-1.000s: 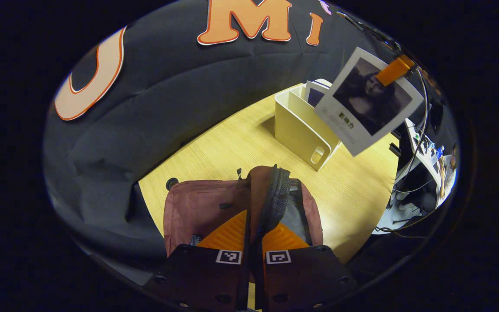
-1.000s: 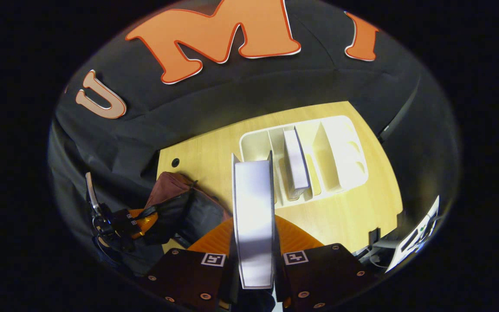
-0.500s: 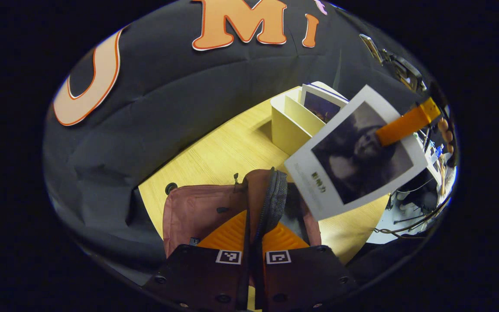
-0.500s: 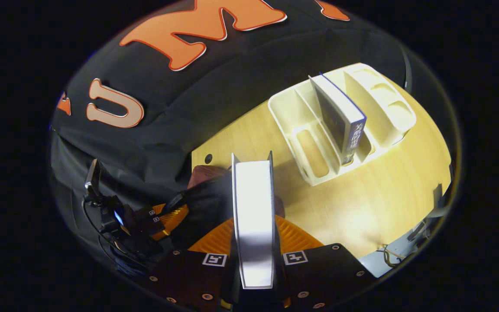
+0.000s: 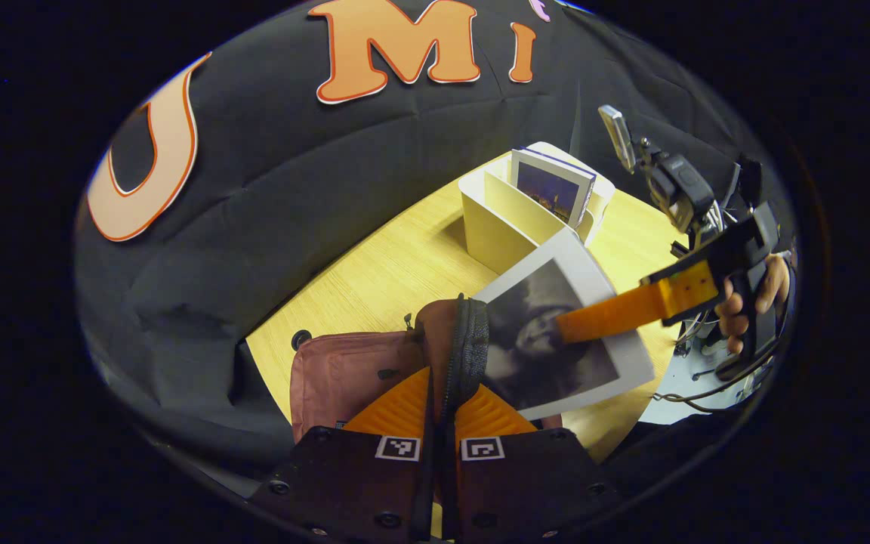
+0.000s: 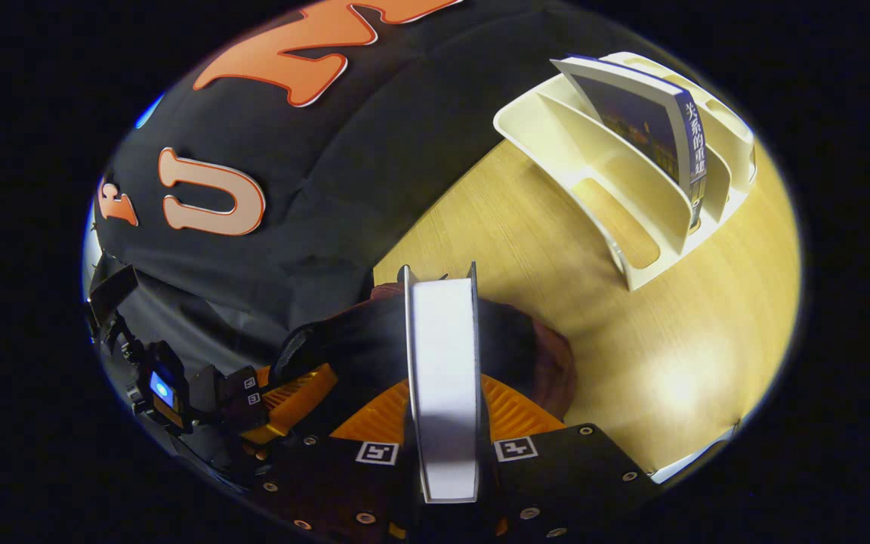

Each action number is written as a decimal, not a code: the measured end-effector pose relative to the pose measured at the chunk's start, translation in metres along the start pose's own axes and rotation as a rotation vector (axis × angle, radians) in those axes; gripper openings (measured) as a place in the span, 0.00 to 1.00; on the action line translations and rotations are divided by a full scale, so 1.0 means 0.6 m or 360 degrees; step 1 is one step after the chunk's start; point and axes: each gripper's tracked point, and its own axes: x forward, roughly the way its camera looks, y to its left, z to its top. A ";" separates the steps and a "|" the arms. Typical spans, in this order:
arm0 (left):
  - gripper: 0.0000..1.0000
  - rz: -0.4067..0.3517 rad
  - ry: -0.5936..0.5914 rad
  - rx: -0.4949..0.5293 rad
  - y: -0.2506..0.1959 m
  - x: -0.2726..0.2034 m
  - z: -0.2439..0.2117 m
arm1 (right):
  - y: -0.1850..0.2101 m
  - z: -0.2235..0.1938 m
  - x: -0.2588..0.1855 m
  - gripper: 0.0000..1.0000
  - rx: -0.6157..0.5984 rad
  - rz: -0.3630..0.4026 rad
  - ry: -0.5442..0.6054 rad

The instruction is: Open the schoolbag, grab two books from the bookshelf and put them into the schoolbag.

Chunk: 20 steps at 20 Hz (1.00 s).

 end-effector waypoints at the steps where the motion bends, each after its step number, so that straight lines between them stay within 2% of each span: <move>1: 0.06 -0.0001 -0.0011 0.0008 0.000 -0.002 -0.001 | 0.001 -0.014 0.017 0.31 0.0023 0.0020 0.0017; 8: 0.06 -0.0064 -0.0097 0.0004 -0.032 -0.009 0.015 | 0.000 -0.085 0.132 0.31 0.0125 0.0135 0.0108; 14: 0.06 -0.0084 -0.0122 -0.0034 -0.048 -0.006 0.012 | -0.007 -0.100 0.175 0.31 0.0244 0.0239 0.0109; 16: 0.06 -0.0057 -0.0118 -0.0055 -0.037 -0.004 0.013 | -0.004 -0.107 0.180 0.31 0.0280 0.0205 0.0146; 18: 0.06 -0.0038 -0.0128 -0.0074 -0.029 -0.007 0.015 | -0.009 -0.106 0.168 0.23 0.0229 0.0166 0.0155; 19: 0.06 -0.0031 -0.0130 -0.0082 -0.025 -0.006 0.017 | -0.017 -0.106 0.155 0.37 0.0199 0.0148 0.0166; 20: 0.05 -0.0032 -0.0129 -0.0092 -0.024 -0.007 0.017 | -0.028 -0.106 0.152 0.39 0.0182 0.0114 0.0170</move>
